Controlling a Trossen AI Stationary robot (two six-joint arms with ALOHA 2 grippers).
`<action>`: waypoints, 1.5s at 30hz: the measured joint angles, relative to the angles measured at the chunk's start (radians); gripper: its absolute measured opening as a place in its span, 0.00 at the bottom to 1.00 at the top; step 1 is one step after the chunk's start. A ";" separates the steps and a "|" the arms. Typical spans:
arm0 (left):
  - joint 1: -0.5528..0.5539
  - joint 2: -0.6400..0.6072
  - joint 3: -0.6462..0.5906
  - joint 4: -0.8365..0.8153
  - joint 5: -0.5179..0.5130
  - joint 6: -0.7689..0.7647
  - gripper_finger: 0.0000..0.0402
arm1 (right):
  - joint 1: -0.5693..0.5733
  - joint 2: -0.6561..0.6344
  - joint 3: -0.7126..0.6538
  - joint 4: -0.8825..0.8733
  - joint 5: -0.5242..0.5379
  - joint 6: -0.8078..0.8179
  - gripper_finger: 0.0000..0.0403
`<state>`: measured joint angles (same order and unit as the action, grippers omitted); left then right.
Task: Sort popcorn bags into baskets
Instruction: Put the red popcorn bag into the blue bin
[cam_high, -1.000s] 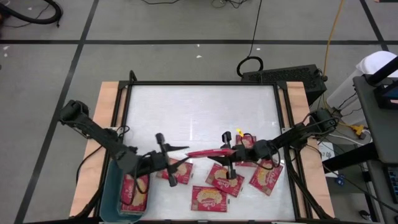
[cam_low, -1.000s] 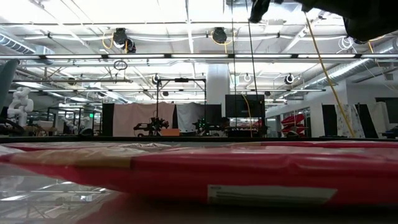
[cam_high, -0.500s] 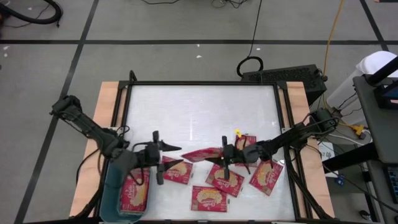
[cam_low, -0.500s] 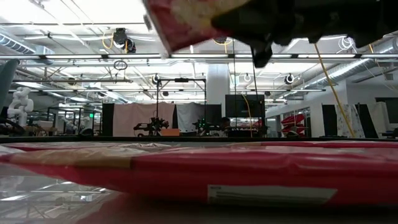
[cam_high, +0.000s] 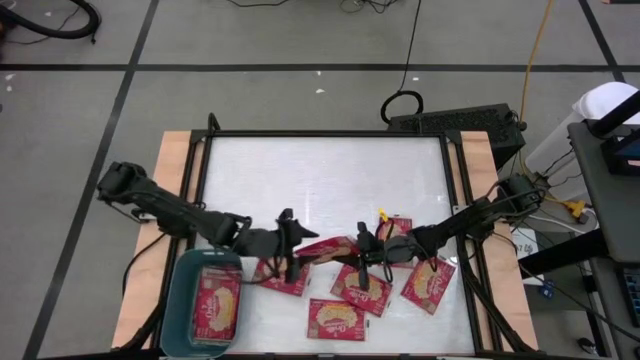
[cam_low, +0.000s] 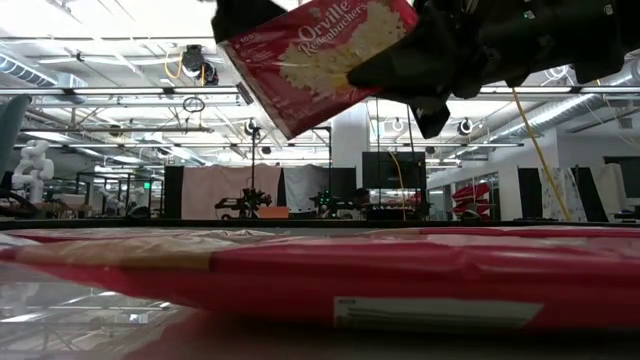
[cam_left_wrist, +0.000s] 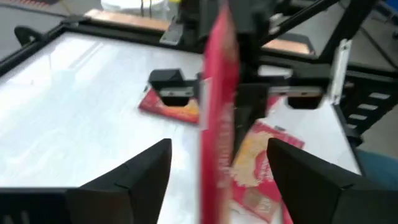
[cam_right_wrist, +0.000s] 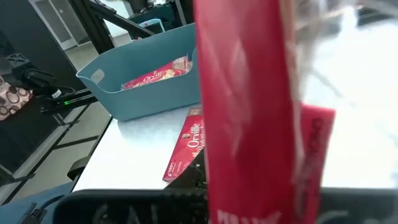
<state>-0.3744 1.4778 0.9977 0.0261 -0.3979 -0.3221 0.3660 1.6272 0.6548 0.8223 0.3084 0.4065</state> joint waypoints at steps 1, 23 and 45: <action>0.012 0.012 0.000 0.008 0.011 0.000 0.69 | 0.000 0.000 0.000 0.000 0.000 0.000 0.02; 0.098 0.064 0.000 0.101 0.274 -0.028 0.05 | -0.001 -0.001 0.001 0.023 0.047 -0.086 0.09; -0.193 -0.298 0.000 -0.491 0.035 -0.478 0.08 | -0.007 -0.001 0.000 -0.026 0.117 -0.259 0.47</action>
<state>-0.5670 1.1803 0.9978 -0.4650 -0.3627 -0.8003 0.3592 1.6264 0.6548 0.7961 0.4257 0.1478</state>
